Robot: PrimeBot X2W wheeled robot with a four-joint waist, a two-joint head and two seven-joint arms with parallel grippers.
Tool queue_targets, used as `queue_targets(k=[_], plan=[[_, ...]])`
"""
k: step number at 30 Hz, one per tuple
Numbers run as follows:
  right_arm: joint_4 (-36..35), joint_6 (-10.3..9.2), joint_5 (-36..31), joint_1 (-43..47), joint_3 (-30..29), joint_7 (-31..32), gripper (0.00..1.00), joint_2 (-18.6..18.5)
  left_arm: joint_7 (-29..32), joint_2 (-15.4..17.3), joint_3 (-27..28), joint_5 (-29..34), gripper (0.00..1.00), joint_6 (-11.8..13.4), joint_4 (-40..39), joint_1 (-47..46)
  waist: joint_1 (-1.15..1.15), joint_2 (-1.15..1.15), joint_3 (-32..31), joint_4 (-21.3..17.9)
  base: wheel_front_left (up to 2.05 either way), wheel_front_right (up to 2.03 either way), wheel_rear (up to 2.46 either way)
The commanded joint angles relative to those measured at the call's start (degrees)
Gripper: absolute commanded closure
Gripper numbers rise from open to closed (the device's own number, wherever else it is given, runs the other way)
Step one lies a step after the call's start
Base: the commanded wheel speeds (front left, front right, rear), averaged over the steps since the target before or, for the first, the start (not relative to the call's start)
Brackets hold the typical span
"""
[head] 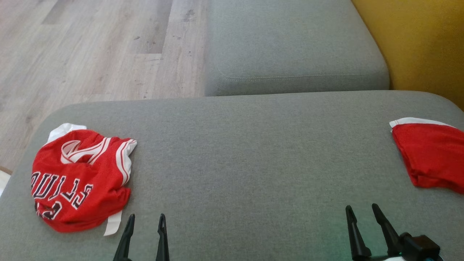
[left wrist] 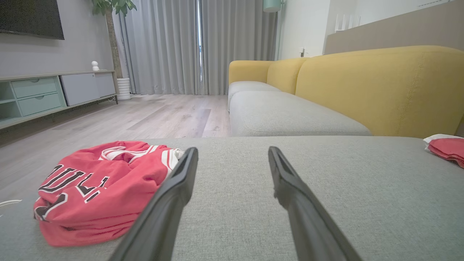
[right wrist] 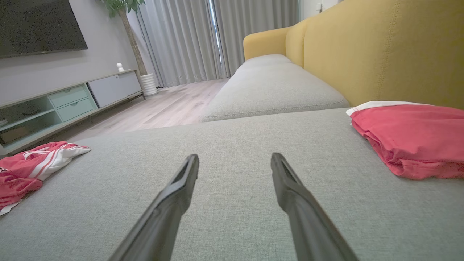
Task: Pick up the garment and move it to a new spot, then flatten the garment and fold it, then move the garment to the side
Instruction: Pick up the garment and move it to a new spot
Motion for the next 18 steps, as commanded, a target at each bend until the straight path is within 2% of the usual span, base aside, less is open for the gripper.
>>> queue_targets(k=[1, 7, 18], plan=[[-2.3, 0.39, 0.0, -2.1, 1.5, -0.6, 0.0, -1.2, -0.5, -0.4, 2.1, 0.2, 0.0, -0.1, -1.9, -2.1, 0.0, 0.0, 0.0, 0.4, 0.0, 0.0, 0.0], [-2.2, 0.39, 0.2, -1.7, 1.9, -0.6, 0.0, -1.0, -0.5, -0.4, 2.6, 0.6, 0.0, 0.2, -2.0, -2.2, 0.0, 0.0, 0.0, 3.5, 0.0, 0.0, 0.0], [-1.8, 0.39, 0.5, -2.2, 3.0, -0.6, 0.0, 0.2, -0.5, -0.4, 5.0, 2.2, 0.0, 1.0, -2.8, -1.9, 0.0, 0.0, 0.9, 14.5, 0.0, 0.0, 0.0]])
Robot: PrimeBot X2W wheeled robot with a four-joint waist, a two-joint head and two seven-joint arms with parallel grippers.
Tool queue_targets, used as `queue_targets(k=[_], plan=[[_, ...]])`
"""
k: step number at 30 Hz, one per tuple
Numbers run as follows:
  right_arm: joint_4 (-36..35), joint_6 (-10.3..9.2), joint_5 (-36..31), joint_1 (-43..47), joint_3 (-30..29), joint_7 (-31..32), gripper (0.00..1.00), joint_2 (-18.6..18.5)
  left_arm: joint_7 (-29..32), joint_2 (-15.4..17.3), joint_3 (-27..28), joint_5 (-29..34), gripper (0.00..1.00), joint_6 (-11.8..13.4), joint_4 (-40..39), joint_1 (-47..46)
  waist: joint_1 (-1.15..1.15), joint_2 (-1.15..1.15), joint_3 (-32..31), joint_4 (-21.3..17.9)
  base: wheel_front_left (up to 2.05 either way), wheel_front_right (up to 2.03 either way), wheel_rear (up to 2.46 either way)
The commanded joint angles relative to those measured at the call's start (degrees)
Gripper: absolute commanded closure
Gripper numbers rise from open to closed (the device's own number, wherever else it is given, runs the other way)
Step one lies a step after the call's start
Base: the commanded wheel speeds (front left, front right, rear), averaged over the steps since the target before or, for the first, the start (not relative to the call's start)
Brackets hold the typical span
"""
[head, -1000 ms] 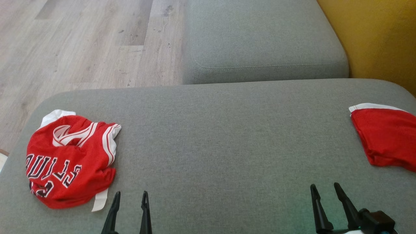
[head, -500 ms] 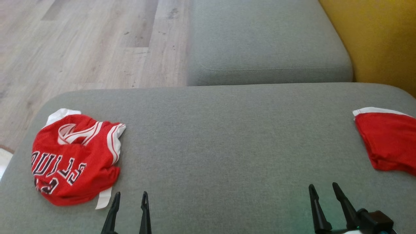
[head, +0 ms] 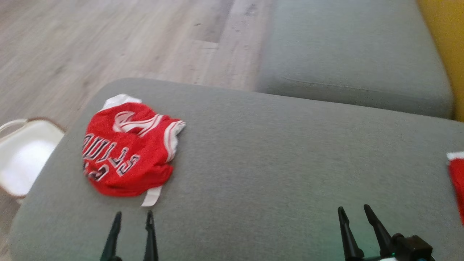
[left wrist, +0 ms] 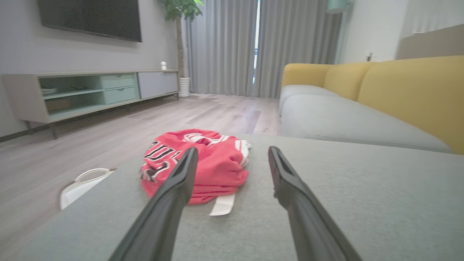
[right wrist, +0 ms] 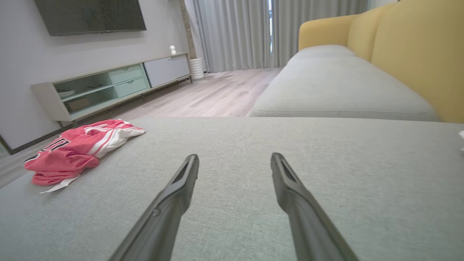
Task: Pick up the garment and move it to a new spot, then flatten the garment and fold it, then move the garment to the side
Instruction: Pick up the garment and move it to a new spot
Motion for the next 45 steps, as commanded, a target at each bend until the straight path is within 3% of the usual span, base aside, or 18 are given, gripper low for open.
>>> queue_targets(k=[1, 9, 16, 22, 28, 32, 37, 45], plan=[[-1.6, 0.39, 0.3, -2.3, 1.4, -0.6, 0.0, -0.2, -0.5, -0.4, 2.7, 0.7, 0.0, 0.3, -2.1, -1.9, 0.0, 0.0, 0.6, 4.0, 0.0, 0.0, 0.0], [-1.1, 0.39, 0.3, -3.2, 1.9, -0.6, 0.0, 0.1, -0.5, -0.4, 4.8, 0.7, 0.0, -0.2, -2.6, -1.7, 0.0, 0.0, 1.7, 8.7, 0.0, 0.0, 0.0], [-1.1, 0.39, -0.2, -3.6, 2.6, -0.6, 0.0, -1.0, -0.5, 0.1, 5.9, 1.1, 0.0, -1.0, -3.5, -3.7, 0.0, 0.0, 3.8, 8.9, 0.0, 0.0, 0.0], [-1.6, 0.39, -0.7, -4.3, 3.1, -0.6, 0.0, -3.2, -0.5, 3.4, 6.6, 1.7, 0.0, -4.0, -3.8, -12.5, 0.0, 0.0, 7.9, 7.5, 0.0, 0.0, 0.0], [-3.4, 0.39, -1.5, -8.2, 4.2, -0.6, 0.0, -8.2, 2.6, 8.4, 7.1, 1.9, 0.0, -8.1, -1.6, -31.6, 0.0, 0.0, 17.3, 5.0, 0.0, 0.0, 0.0], [-5.2, 0.39, -1.7, -10.9, 3.9, -0.6, 0.0, -11.9, 8.5, 10.7, 6.6, 1.4, 0.0, -10.4, 3.9, -45.3, 0.0, 0.0, 23.1, 3.6, 0.0, 0.0, 0.0], [-8.2, 0.39, -2.1, -13.8, 3.7, -0.6, 0.0, -16.6, 17.4, 11.4, 5.8, -1.7, 0.0, -12.2, 16.5, -60.2, 0.0, 0.0, 29.8, 1.8, 0.0, 0.0, 0.0], [-16.7, 0.39, -2.5, -13.6, 1.6, 2.8, 0.0, -22.3, 28.0, 10.3, 5.2, -6.7, 0.0, -13.1, 39.9, -73.3, 0.0, 0.0, 36.6, 1.3, 0.0, 0.0, 0.0]])
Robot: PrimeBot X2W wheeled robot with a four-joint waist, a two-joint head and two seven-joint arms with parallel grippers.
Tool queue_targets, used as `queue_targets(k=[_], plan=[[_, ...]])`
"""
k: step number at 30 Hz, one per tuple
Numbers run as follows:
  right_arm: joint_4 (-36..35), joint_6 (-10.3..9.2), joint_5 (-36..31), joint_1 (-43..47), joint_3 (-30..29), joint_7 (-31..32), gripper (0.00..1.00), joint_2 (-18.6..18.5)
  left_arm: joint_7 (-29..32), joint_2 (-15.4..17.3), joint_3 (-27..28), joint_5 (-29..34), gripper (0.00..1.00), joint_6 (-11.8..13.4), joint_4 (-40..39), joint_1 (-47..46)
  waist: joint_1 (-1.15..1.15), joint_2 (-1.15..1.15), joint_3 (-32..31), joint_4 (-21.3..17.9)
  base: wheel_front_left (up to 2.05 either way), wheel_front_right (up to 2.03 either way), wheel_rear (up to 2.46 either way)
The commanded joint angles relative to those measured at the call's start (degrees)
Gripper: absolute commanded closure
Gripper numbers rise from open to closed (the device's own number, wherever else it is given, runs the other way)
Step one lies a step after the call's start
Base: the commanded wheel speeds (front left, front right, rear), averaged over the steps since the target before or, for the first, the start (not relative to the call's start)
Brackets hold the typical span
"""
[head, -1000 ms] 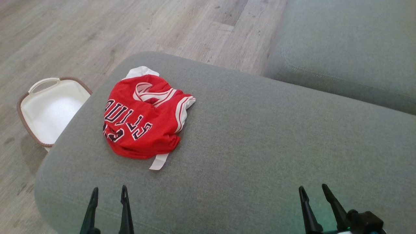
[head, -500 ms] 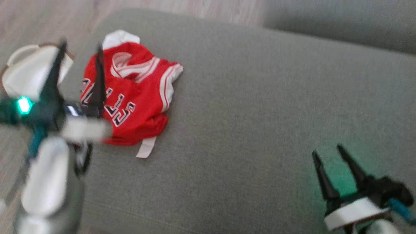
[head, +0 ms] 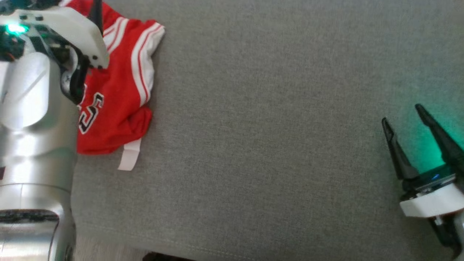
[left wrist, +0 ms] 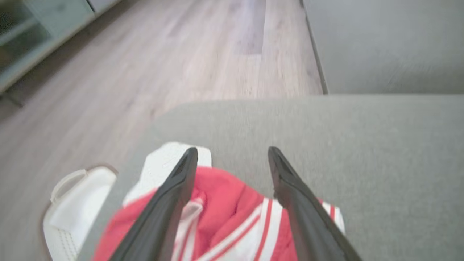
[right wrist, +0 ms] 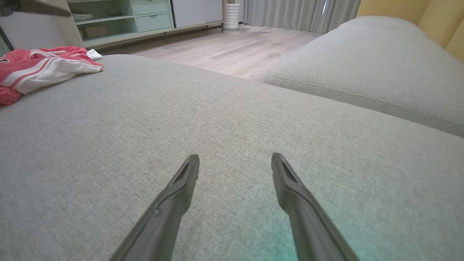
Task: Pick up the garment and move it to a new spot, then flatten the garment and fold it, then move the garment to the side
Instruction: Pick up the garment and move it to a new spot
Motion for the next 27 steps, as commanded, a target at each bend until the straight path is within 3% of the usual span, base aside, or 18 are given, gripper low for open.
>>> queue_targets(k=[1, 7, 8, 9, 14, 18, 27], plan=[[-2.9, 0.39, -0.3, 0.9, 0.2, 0.5, 0.0, -1.6, 0.9, 2.6, 1.1, -0.7, 0.0, 0.0, 0.5, -1.6, -0.02, 0.0, 2.7, -0.6, 0.0, 0.0, 0.0], [-8.7, 0.39, -0.4, 2.9, -2.4, 3.3, 0.0, -3.2, 6.0, 0.3, -0.9, -4.6, 0.0, -0.3, 12.5, -2.9, -0.02, 0.0, 5.2, -0.2, 0.0, 0.0, 0.0], [-9.3, 0.39, -0.5, 3.1, -2.7, 3.6, 0.0, -3.2, 5.7, 0.1, -1.5, -5.2, 0.62, -0.4, 13.4, -2.8, -0.02, 0.0, 5.3, -0.2, 0.0, 0.0, 0.0], [-9.8, 0.39, -0.6, 3.3, -2.9, 3.9, 0.0, -3.2, 4.9, 0.1, -2.0, -5.8, 1.0, -0.4, 13.9, -2.9, -0.02, 0.0, 5.4, -0.2, 0.0, 0.0, 0.0], [-9.8, 0.39, -0.9, 3.5, -2.6, 3.8, 0.0, -2.1, -3.7, 2.2, -4.4, -7.7, 1.0, -0.4, 14.1, -4.2, -0.02, 0.0, 3.6, -0.5, 0.0, 0.0, 0.0], [-6.3, 0.39, -0.5, 2.6, 0.1, 1.5, 0.0, 0.6, -11.0, 4.8, -6.5, -7.8, 1.0, -0.4, 14.0, -6.7, -0.02, 0.0, -2.4, -2.3, 0.0, 0.0, 0.0], [1.6, 0.39, 0.6, 1.1, 4.5, -2.2, 0.0, 6.3, -14.6, 7.5, -14.7, -9.7, 1.0, -0.4, 7.9, -10.7, -0.02, 0.0, -14.7, -7.6, 0.0, 0.0, 0.0]])
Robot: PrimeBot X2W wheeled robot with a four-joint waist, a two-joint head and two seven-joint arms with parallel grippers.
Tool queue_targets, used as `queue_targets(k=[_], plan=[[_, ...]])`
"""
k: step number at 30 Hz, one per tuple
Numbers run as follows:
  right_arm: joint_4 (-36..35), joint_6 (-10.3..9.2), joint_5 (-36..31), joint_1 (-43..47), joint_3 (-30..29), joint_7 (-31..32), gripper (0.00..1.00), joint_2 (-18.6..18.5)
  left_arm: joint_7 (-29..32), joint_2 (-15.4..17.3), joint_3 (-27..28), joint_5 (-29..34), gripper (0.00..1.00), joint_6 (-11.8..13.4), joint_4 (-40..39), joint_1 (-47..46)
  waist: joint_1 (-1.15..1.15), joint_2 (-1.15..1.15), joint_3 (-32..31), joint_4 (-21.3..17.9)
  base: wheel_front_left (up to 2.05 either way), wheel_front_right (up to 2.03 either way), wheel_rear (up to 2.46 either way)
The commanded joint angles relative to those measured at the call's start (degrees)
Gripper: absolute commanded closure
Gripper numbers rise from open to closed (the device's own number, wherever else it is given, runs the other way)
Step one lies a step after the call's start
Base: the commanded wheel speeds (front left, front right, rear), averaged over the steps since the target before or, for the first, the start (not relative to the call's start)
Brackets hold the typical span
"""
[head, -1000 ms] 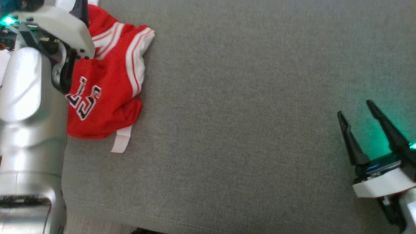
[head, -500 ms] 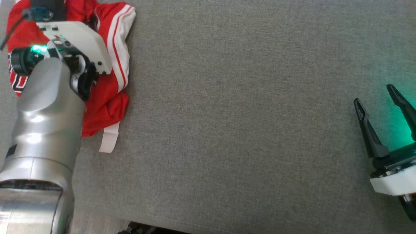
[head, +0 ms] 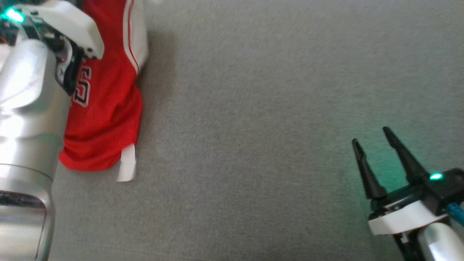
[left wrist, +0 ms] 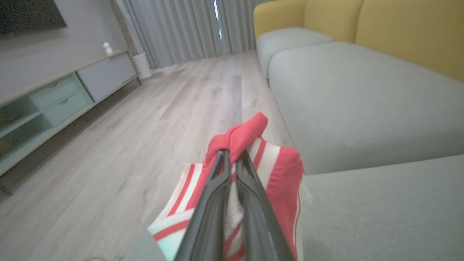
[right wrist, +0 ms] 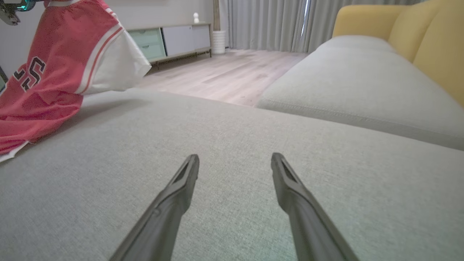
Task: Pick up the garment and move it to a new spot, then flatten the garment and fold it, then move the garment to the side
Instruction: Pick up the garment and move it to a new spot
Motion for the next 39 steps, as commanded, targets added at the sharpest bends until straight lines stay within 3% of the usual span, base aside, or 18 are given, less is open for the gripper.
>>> queue_targets(k=[1, 6, 12, 20, 29, 35, 36, 37, 38, 39], plan=[[-0.8, 0.39, 0.4, -0.9, 1.3, -0.8, 0.0, 0.0, 0.1, 3.3, 0.0, -0.8, 1.0, 0.1, -3.0, -3.5, 0.01, 0.0, -6.2, -4.4, 0.0, 0.0, 0.0], [2.4, 0.39, 0.9, -0.2, 2.6, -1.7, 0.0, 3.4, 2.1, 5.1, -6.9, -4.2, 1.0, 0.1, -10.5, -4.4, 0.01, 0.0, -12.0, -9.1, 0.0, 0.0, 0.0], [2.1, 0.39, 1.0, 0.6, 2.7, -1.8, 0.0, 6.1, 3.3, 5.8, -11.1, -9.1, 1.0, 0.1, -18.5, -4.3, 0.01, 0.0, -16.1, -15.4, 0.0, 0.0, 0.0], [0.8, 0.39, 1.0, 0.6, 2.8, -1.8, 0.0, 7.9, 4.4, 3.4, -12.5, -13.5, 1.0, 0.1, -22.7, -2.4, 0.01, 0.0, -16.2, -22.2, 0.0, 0.0, 0.0], [0.1, 0.39, 1.1, 0.2, 2.0, -1.8, 0.0, 9.7, 0.3, 0.5, -16.2, -16.9, 1.0, 1.6, -26.2, 17.5, 0.01, 0.0, -10.5, -25.9, 0.0, 0.0, 0.0], [0.6, 0.39, 1.1, 0.0, 1.2, -1.8, 0.0, 10.0, -6.8, -3.6, -19.7, -18.1, 1.0, 3.4, -26.1, 34.2, 0.01, 0.0, -8.1, -25.2, 0.0, 0.0, 0.0], [0.8, 0.39, 1.1, 0.0, 1.0, -1.8, 0.0, 10.0, -7.9, -4.3, -20.5, -17.8, 0.9, 3.4, -25.7, 35.9, 0.01, 0.0, -8.2, -24.8, 0.0, 0.0, 0.0], [1.1, 0.39, 1.1, 0.1, 0.9, -1.8, 0.0, 10.0, -9.3, -4.8, -20.9, -17.4, 0.58, 3.8, -25.5, 37.2, 0.01, 0.0, -8.5, -24.4, 0.0, 0.0, 0.0], [1.1, 0.39, 1.1, 0.1, 0.9, -1.8, 0.0, 10.0, -9.3, -4.8, -20.9, -17.4, 0.58, 3.8, -25.5, 37.2, 0.01, 0.0, -8.5, -24.4, 0.0, 0.0, 0.0], [1.4, 0.39, 1.2, 0.1, 0.8, -1.8, 0.0, 9.9, -10.7, -5.2, -21.0, -16.9, 0.0, 4.6, -25.3, 38.2, 0.01, 0.0, -8.8, -23.9, 0.0, 0.0, 0.0]])
